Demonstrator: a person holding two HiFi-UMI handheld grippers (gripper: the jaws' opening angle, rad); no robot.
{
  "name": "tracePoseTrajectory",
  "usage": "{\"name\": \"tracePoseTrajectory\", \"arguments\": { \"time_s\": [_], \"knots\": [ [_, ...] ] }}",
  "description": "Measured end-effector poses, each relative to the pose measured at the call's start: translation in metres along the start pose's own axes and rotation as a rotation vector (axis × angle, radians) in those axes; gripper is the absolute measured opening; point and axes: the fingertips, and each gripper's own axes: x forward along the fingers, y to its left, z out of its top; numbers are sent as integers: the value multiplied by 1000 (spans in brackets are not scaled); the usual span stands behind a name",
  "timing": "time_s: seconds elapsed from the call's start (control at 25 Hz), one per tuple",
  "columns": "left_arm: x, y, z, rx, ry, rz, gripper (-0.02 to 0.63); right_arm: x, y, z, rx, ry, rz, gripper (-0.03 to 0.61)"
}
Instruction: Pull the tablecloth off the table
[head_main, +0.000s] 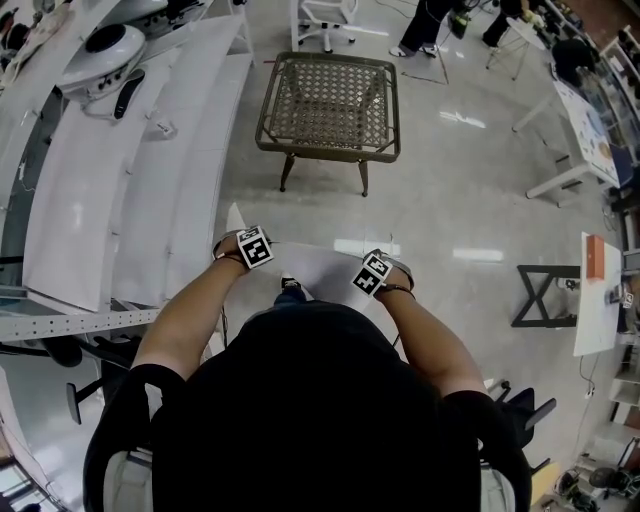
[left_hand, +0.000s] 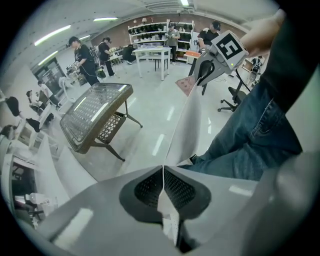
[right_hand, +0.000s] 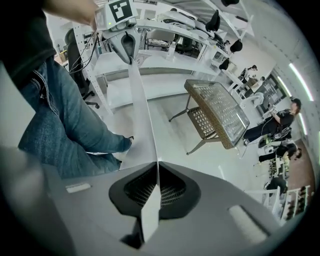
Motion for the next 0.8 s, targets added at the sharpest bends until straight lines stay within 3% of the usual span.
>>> {"name": "tracePoseTrajectory", "arguments": {
  "time_s": [0.4, 0.8],
  "knots": [
    [-9, -12, 14, -5, -26, 1, 0, -15, 4, -16, 65, -39, -19, 29],
    [-71, 20, 63, -31, -141, 104, 0, -75, -61, -4, 148, -163, -145, 30]
  ]
}}
